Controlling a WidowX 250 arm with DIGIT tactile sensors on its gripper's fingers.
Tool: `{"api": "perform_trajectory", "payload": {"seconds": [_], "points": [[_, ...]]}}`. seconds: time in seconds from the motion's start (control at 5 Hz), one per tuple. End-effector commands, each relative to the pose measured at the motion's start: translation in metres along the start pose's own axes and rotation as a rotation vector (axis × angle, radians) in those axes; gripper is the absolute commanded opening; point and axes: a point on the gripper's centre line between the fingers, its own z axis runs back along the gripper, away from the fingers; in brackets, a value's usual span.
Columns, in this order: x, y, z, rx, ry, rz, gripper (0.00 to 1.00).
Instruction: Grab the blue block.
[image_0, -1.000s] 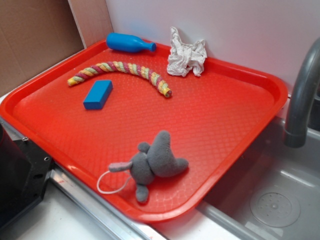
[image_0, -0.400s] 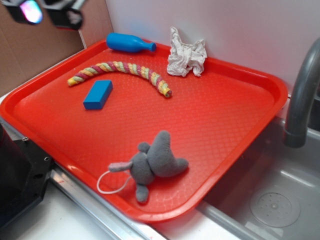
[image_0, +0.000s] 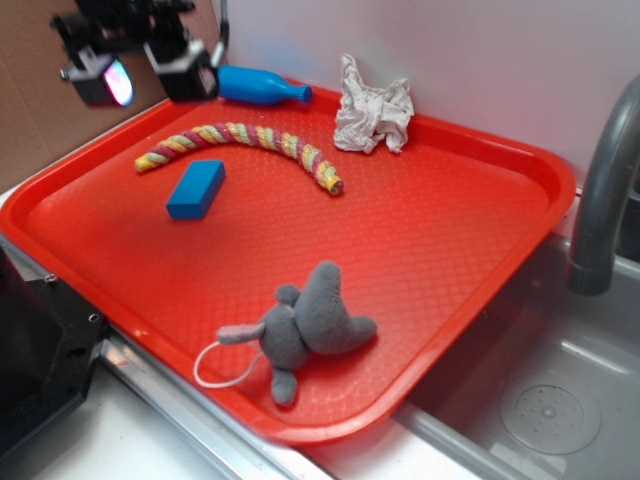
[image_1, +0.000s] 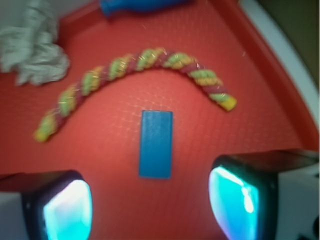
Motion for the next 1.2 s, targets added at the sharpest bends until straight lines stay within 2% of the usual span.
{"api": "perform_trajectory", "payload": {"seconds": [0.0, 0.2, 0.4, 0.6, 0.8, 1.0], "points": [[0.012, 0.011, -0.046, 0.013, 0.034, -0.015, 1.00], [0.019, 0.004, -0.072, 0.040, 0.067, -0.033, 1.00], [0.003, 0.006, -0.082, 0.064, 0.095, -0.037, 1.00], [-0.005, 0.007, -0.090, 0.092, 0.132, 0.002, 0.95], [0.000, 0.002, -0.080, 0.085, 0.131, 0.002, 0.00], [-0.018, 0.002, -0.031, 0.042, 0.092, -0.130, 0.00]]}}
